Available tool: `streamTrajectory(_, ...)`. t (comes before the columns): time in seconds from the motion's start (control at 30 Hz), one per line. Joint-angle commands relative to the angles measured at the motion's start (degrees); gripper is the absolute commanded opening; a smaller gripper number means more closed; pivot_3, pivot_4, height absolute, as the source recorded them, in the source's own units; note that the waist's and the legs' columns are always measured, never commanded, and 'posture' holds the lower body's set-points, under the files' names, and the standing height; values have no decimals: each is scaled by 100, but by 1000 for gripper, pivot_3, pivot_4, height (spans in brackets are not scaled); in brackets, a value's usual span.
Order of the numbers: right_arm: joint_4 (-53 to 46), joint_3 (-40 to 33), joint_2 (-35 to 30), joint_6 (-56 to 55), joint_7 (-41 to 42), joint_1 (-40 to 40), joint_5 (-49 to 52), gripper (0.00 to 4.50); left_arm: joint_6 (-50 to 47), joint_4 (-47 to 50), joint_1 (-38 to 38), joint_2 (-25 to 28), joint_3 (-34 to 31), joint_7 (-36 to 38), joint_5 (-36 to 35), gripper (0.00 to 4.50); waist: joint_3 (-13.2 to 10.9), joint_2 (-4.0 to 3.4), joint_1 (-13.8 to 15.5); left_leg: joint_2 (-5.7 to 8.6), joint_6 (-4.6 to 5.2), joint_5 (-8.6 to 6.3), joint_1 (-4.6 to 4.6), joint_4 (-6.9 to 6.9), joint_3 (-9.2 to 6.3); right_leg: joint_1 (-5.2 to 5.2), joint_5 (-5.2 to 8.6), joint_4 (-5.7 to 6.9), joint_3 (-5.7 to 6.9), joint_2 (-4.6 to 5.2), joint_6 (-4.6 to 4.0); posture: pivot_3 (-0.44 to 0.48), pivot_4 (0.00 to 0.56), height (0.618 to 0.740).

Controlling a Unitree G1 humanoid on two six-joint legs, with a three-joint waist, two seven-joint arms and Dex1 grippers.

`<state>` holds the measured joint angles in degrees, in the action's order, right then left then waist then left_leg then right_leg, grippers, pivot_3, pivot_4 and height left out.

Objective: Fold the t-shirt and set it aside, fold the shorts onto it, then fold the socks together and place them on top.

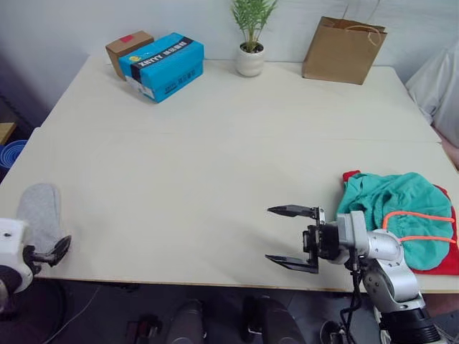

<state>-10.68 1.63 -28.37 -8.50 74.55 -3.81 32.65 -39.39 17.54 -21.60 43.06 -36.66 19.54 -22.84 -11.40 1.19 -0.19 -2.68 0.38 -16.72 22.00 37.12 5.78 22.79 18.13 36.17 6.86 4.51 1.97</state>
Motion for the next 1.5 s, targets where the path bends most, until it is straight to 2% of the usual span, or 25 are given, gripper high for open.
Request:
streamTrajectory(0.03, 44, -121, 121, -282, -92, -6, -29, 4500, -473, -89, 60, 145, 40, -35, 180, 2917, -1, -4, -9, 0, -4, 1, -5, 0, 0, 0, 1, 5, 0, 0, -2, 0, 150, 740)
streamTrajectory(0.33, 109, -217, 134, -310, -408, -12, -47, 4500, -886, 15, 8, 139, -144, 167, 206, 32, -6, -13, -8, -3, -49, -10, -66, -9, 35, -9, 16, 63, -42, -1, -26, 0, 150, 740)
streamTrajectory(0.47, -197, -219, 17, -6, -637, -97, 1, 4500, -690, -39, 29, -20, -258, 303, 166, 9, -6, -14, -10, -3, -52, -11, -70, -11, 43, -6, 16, 64, -53, 0, -28, 0, 150, 740)
streamTrajectory(0.67, -471, -190, -132, 404, -830, -216, 43, 4500, 417, 107, -174, -215, -263, 641, 414, 9, -6, -13, 2, -4, -55, -13, -66, -15, 46, 2, 19, 62, -56, 0, -33, 0, 150, 740)
streamTrajectory(0.8, -447, -190, -147, 477, -783, -268, 70, 4500, 882, 242, -242, -323, -329, 528, 698, 9, -6, -13, 4, -5, -55, -14, -59, -15, 46, 10, 20, 61, -56, 0, -35, 0, 150, 740)
streamTrajectory(1.2, -30, -263, -123, 301, -431, -293, 48, 4500, 974, 367, -111, -664, -142, 434, 817, 9, -6, -12, 2, -5, -52, -13, -56, -14, 48, 11, 20, 61, -55, -1, -33, 0, 150, 740)
streamTrajectory(1.3, 170, -284, -93, 120, -306, -242, 20, 4500, 873, 524, 191, -743, 188, 486, 650, 9, -6, -12, 16, -4, -50, -12, -56, -13, 49, 11, 20, 63, -55, -1, -33, 0, 150, 740)
streamTrajectory(1.5, 597, -435, -222, -318, -84, -203, -169, 4500, 864, 607, 1098, -705, 1603, 998, 570, 9, -6, -11, 40, -2, -47, -10, -56, -7, 49, 4, 16, 64, -54, 1, -26, 0, 150, 740)
